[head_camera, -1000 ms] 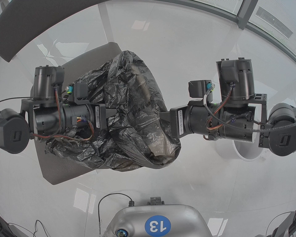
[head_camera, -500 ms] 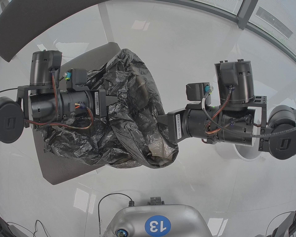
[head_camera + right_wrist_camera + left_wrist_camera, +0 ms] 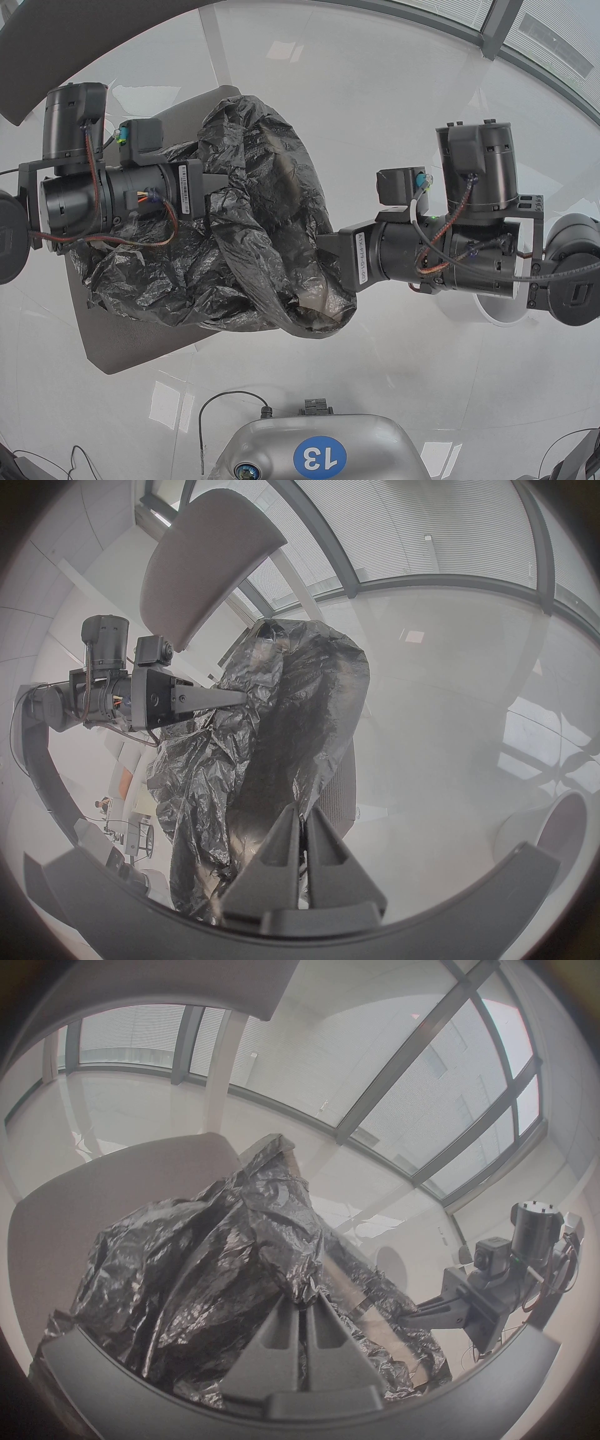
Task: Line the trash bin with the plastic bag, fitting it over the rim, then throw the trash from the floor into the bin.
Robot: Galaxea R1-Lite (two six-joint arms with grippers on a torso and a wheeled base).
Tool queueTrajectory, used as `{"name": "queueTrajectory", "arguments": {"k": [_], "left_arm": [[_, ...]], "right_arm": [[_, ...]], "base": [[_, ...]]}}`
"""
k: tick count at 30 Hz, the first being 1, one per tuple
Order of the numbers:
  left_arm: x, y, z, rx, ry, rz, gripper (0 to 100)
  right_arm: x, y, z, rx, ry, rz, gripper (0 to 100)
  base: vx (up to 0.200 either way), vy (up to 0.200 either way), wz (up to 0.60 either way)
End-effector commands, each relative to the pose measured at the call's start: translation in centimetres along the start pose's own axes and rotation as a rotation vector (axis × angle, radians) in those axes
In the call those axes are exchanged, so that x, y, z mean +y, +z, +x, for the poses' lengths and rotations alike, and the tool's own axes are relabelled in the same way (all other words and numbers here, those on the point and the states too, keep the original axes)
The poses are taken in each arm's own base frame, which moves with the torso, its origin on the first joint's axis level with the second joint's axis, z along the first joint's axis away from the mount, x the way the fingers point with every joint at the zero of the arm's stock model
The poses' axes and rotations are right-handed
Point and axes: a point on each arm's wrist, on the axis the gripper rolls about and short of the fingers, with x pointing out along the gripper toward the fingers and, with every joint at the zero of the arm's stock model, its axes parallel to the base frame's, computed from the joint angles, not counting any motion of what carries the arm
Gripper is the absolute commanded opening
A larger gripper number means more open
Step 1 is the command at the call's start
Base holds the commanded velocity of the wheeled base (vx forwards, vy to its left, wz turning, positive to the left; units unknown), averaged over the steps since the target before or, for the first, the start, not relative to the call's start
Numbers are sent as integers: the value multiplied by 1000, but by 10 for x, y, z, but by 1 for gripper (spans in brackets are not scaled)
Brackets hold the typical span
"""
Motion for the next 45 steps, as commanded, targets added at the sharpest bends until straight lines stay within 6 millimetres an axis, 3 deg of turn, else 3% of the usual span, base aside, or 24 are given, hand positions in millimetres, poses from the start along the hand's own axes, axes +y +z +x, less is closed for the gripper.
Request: {"name": "queueTrajectory", "arguments": {"k": [1,7,12,16,21,27,39,45], "left_arm": [[-4,-2,-4,9,23,-7,0],[-3,3,-11,-26,94,7,0],[3,-2,-11,-31,77,1,0],[5,-16,-16,-26,50,11,0],[3,-14,-25,-50,38,4,0],[1,-10,-23,-63,29,11,0],[-26,-7,-22,-76,-28,40,0],[-39,-7,-14,-77,-10,47,0]], "right_arm": [[2,-2,0,5,5,-3,0],[6,-8,0,20,14,-8,0],[10,-13,0,37,24,-12,0],[12,-18,1,55,26,-18,0],[12,-17,1,50,24,-18,0],[10,-13,0,32,21,-36,0],[1,-12,-10,18,-7,-23,0],[-9,-19,-29,30,-32,-17,0]], "base": [[0,0,0],[0,0,0],[0,0,0],[0,0,0],[0,0,0],[0,-200,0],[0,-200,0],[0,-200,0]]}}
